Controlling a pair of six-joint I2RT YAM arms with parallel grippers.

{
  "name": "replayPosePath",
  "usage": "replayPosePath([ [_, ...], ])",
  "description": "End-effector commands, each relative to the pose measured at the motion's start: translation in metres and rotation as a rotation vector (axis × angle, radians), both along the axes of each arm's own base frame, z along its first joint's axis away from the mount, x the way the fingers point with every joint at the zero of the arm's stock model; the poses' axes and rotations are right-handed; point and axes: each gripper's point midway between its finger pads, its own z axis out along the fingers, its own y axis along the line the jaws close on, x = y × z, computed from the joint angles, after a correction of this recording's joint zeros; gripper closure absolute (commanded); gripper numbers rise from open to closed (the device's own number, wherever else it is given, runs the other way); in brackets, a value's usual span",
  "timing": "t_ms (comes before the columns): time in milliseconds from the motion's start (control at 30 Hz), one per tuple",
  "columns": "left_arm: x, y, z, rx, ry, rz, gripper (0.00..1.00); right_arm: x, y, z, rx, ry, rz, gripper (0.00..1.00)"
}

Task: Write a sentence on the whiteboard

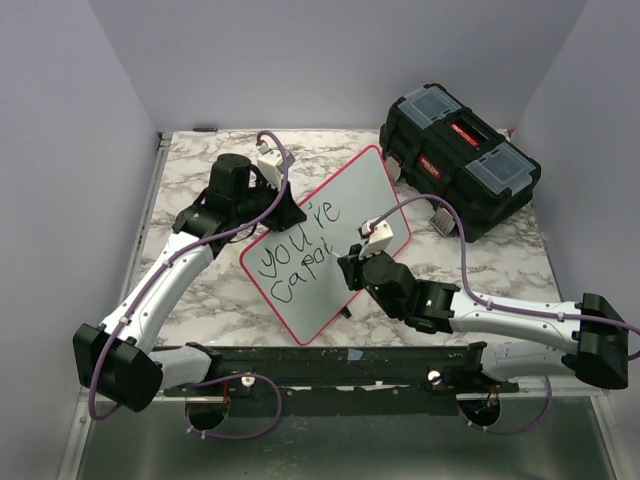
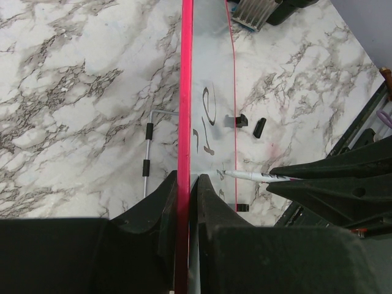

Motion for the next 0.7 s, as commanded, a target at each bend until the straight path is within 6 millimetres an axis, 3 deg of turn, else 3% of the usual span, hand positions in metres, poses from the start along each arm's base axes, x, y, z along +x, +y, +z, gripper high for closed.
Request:
replayPosePath([
  [0,-0.011,0.009,-0.031,0.124,0.025,-0.029,1.0,-0.006,0.004,-0.006,0.009,0.028,0.033,0.99],
  [667,-0.011,0.009,-0.033,0.126,0.029,-0.03,1.0,0.015,0.002,0.017,-0.043,-0.055,-0.056,0.99],
])
